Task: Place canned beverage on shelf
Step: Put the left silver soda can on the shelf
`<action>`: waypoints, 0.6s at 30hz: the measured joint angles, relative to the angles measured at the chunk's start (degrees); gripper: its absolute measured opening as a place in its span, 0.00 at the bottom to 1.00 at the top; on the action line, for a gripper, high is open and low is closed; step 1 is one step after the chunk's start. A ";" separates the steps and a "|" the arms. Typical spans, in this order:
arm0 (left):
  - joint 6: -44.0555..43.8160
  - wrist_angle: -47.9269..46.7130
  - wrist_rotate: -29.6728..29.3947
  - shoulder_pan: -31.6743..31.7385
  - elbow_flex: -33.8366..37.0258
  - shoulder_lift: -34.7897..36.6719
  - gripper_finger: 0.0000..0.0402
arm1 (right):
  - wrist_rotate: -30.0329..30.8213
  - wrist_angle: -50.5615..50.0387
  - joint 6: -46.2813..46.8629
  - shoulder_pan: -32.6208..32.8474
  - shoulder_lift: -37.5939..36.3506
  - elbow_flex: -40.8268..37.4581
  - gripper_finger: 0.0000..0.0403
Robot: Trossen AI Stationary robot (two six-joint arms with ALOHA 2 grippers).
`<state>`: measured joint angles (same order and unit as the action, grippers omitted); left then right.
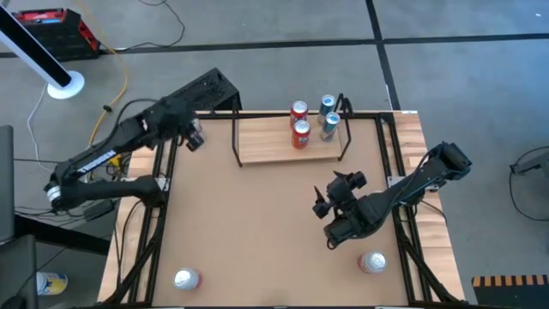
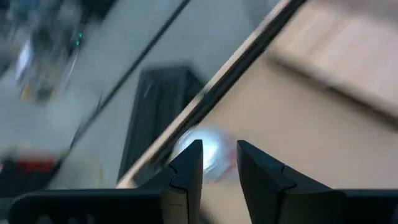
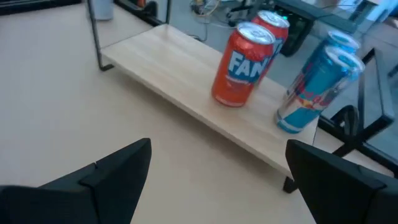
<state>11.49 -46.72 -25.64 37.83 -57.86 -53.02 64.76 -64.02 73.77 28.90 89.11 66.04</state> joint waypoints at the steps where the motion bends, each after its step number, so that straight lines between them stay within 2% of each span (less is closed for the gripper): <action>1: 0.03 -0.75 0.09 3.25 0.00 -0.94 0.21 | 0.73 0.16 1.49 -0.17 0.16 -0.93 0.98; 3: 0.71 -0.85 3.32 9.90 -0.08 -3.37 0.22 | 2.63 -0.24 4.99 -0.19 0.25 -2.18 0.98; 6: 1.33 -0.93 13.23 18.87 -0.55 -8.23 0.27 | 4.05 -0.63 5.56 -1.59 0.15 -2.31 0.98; 8: 1.32 -1.13 18.46 22.92 -2.34 -11.93 0.32 | 2.90 -0.82 5.72 -2.24 -0.03 -2.38 0.98; 10: -0.17 -1.66 21.56 24.29 -5.03 -15.10 0.38 | 2.92 -0.84 5.24 -2.53 -0.10 -2.38 0.98; 18: -3.83 -8.40 21.87 25.50 -14.59 -25.49 0.68 | 2.29 -0.90 3.76 -3.82 0.19 -2.36 0.98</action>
<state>7.65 -55.12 -3.77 63.33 -72.45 -78.51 67.05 -64.92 77.54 25.08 89.30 63.68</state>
